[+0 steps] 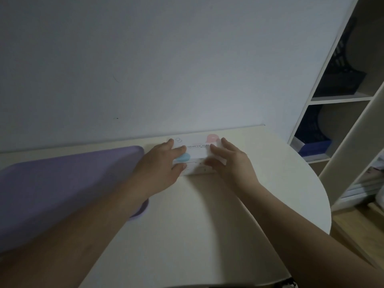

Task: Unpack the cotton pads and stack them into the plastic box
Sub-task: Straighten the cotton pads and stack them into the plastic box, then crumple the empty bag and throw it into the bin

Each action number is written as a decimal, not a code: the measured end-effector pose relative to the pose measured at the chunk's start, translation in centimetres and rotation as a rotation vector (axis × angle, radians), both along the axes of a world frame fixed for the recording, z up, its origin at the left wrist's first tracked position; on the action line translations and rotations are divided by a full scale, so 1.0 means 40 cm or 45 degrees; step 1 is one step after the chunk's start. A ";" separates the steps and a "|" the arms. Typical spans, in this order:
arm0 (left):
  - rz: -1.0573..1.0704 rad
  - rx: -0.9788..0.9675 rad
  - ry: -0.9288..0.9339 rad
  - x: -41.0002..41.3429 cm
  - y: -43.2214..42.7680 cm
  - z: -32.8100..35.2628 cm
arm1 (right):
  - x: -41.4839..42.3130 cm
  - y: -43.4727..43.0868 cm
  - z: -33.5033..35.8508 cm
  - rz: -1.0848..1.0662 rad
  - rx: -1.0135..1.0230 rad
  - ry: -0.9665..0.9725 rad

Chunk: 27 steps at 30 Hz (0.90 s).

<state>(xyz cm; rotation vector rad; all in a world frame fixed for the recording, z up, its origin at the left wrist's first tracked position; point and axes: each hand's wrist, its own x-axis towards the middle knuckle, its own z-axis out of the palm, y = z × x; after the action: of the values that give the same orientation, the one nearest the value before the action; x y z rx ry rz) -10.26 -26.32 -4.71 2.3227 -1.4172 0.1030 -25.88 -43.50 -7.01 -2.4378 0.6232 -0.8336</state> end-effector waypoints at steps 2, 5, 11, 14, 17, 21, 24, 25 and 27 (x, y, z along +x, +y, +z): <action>0.017 -0.007 0.002 0.005 -0.007 -0.012 | 0.004 0.006 -0.005 -0.010 -0.134 0.015; 0.050 -0.016 0.029 0.014 -0.018 -0.023 | 0.021 0.007 -0.004 -0.154 -0.429 0.207; -0.003 0.145 0.070 0.038 0.013 -0.013 | 0.079 0.102 0.039 -0.162 -0.469 0.390; 0.062 0.101 0.139 0.040 0.076 0.007 | 0.118 0.178 0.065 0.000 -0.483 0.230; 0.104 0.088 0.145 0.063 0.184 0.029 | 0.195 0.286 0.075 0.204 -0.411 0.151; 0.205 0.082 0.180 0.123 0.322 0.040 | 0.276 0.429 0.101 0.456 -0.148 0.351; 0.456 0.141 0.082 0.196 0.443 0.033 | 0.353 0.522 0.091 0.606 0.063 0.489; 0.560 0.164 0.032 0.216 0.474 0.035 | 0.378 0.545 0.088 0.625 0.113 0.520; 0.775 0.261 -0.043 0.247 0.539 0.042 | 0.423 0.597 0.089 0.657 0.195 0.580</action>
<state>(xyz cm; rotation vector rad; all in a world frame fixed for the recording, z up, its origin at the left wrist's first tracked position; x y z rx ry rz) -0.39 -4.76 -3.02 2.8609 -0.7139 0.1773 -8.97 -19.64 -3.47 -2.4815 0.1729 -0.0228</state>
